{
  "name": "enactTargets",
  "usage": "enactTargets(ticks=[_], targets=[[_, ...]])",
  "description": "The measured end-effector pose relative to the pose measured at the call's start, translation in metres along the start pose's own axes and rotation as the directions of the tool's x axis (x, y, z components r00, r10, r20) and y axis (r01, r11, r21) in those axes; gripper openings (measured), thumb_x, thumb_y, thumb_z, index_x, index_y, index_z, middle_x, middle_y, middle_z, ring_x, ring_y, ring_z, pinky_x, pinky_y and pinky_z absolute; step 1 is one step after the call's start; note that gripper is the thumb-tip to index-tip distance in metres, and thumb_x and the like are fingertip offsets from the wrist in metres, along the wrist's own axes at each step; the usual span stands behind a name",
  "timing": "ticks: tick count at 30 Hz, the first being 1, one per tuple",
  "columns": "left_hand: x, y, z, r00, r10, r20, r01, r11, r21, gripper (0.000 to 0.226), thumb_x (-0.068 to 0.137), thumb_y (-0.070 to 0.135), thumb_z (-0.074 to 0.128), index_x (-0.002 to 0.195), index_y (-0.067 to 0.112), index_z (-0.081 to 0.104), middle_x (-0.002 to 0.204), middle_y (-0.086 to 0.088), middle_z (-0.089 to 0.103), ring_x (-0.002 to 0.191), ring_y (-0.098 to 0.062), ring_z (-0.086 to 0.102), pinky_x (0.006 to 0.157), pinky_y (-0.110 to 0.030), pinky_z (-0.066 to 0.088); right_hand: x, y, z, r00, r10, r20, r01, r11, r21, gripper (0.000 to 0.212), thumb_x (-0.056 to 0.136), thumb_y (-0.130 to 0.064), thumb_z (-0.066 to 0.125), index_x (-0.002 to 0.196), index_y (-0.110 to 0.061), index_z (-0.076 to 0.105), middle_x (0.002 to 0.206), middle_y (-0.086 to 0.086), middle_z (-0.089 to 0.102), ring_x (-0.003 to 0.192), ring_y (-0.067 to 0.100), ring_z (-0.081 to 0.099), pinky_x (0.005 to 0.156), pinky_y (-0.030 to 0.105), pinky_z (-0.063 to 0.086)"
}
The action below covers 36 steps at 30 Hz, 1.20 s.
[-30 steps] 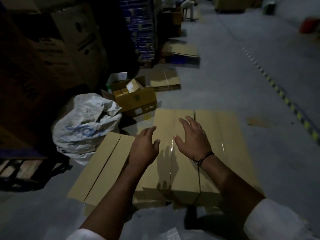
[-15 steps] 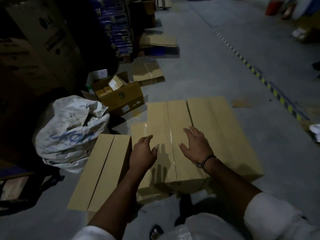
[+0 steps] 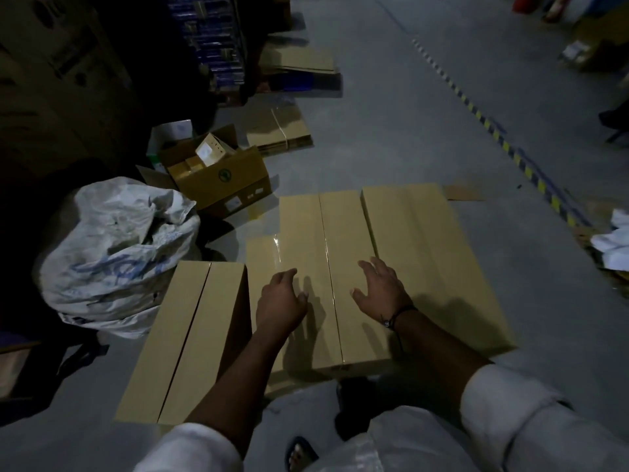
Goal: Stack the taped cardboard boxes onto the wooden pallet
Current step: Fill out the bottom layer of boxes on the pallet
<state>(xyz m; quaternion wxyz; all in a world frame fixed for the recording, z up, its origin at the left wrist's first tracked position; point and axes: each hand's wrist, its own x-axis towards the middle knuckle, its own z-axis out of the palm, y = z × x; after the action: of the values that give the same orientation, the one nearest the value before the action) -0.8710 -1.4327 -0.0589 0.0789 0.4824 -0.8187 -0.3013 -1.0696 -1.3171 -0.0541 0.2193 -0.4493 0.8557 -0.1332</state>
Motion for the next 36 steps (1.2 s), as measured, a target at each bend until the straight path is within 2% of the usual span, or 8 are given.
enactTargets(ticks=[5,12,18,22,24,26,30,36], targets=[[0.027,0.007,0.012,0.995,-0.076,0.065,0.073,0.996,0.057,0.069,0.096,0.036,0.063,0.156,0.025,0.032,0.163,-0.007,0.027,0.143,-0.035,0.033,0.112,-0.052,0.040,0.036,0.010,0.002,0.997,0.024,0.076,-0.023,1.000,-0.014,0.074,0.094,-0.045,0.059,0.156,-0.022,0.027,0.166,0.008,0.016,0.148,0.031,0.023,0.118,0.048,0.030],[0.059,0.005,0.025,0.970,-0.178,0.166,0.165,0.982,0.092,0.085,0.090,0.050,0.069,0.158,0.028,0.024,0.168,-0.005,0.009,0.150,-0.041,0.014,0.116,-0.060,0.027,0.080,0.020,0.008,0.987,0.046,0.157,-0.042,0.999,-0.029,0.078,0.094,-0.045,0.057,0.158,-0.023,0.020,0.167,0.009,0.006,0.149,0.035,0.019,0.118,0.049,0.030],[0.068,0.001,0.041,0.957,-0.207,0.203,0.195,0.978,0.079,0.084,0.090,0.048,0.070,0.157,0.027,0.023,0.167,-0.004,-0.002,0.146,-0.044,0.021,0.111,-0.055,0.038,0.096,0.025,0.013,0.989,0.010,0.147,0.009,0.992,-0.124,0.075,0.092,-0.049,0.055,0.156,-0.024,0.024,0.165,0.008,0.008,0.140,0.040,0.024,0.112,0.049,0.036],[0.065,-0.003,0.047,0.954,-0.209,0.214,0.208,0.978,0.027,0.088,0.091,0.043,0.069,0.159,0.030,0.015,0.166,0.003,-0.014,0.141,-0.049,0.030,0.108,-0.055,0.041,0.098,0.026,0.016,0.988,-0.012,0.154,0.033,0.990,-0.135,0.079,0.086,-0.060,0.056,0.153,-0.028,0.027,0.165,0.006,0.005,0.137,0.040,0.024,0.110,0.051,0.035],[0.062,-0.006,0.050,0.948,-0.233,0.216,0.242,0.970,-0.015,0.088,0.091,0.043,0.069,0.158,0.035,0.013,0.166,0.002,-0.017,0.138,-0.051,0.035,0.107,-0.056,0.043,0.098,0.026,0.019,0.987,-0.025,0.157,0.050,0.987,-0.152,0.082,0.083,-0.066,0.055,0.151,-0.030,0.027,0.165,0.006,0.003,0.138,0.042,0.023,0.109,0.052,0.034],[0.061,-0.008,0.050,0.928,-0.280,0.246,0.306,0.949,-0.076,0.087,0.091,0.044,0.069,0.156,0.043,0.010,0.166,-0.009,-0.015,0.137,-0.055,0.036,0.106,-0.060,0.044,0.098,0.025,0.021,0.983,-0.030,0.181,0.065,0.979,-0.194,0.086,0.080,-0.072,0.053,0.151,-0.031,0.025,0.166,0.007,0.000,0.139,0.044,0.022,0.110,0.055,0.033],[0.060,-0.008,0.049,0.916,-0.299,0.266,0.340,0.933,-0.122,0.089,0.090,0.049,0.069,0.151,0.052,0.005,0.161,-0.018,0.009,0.130,-0.057,0.042,0.100,-0.064,0.049,0.099,0.021,0.026,0.982,-0.034,0.184,0.076,0.971,-0.228,0.091,0.079,-0.078,0.051,0.152,-0.031,0.024,0.166,0.007,0.002,0.138,0.046,0.026,0.109,0.057,0.032],[0.034,-0.011,0.037,0.899,-0.359,0.250,0.408,0.895,-0.182,0.099,0.085,0.056,0.073,0.159,0.041,0.009,0.157,-0.022,0.016,0.132,-0.049,0.043,0.103,-0.053,0.050,0.085,0.015,0.037,0.979,-0.167,0.120,0.191,0.953,-0.237,0.085,0.082,-0.076,0.049,0.152,-0.031,0.029,0.165,0.005,0.011,0.140,0.041,0.025,0.112,0.057,0.028]])
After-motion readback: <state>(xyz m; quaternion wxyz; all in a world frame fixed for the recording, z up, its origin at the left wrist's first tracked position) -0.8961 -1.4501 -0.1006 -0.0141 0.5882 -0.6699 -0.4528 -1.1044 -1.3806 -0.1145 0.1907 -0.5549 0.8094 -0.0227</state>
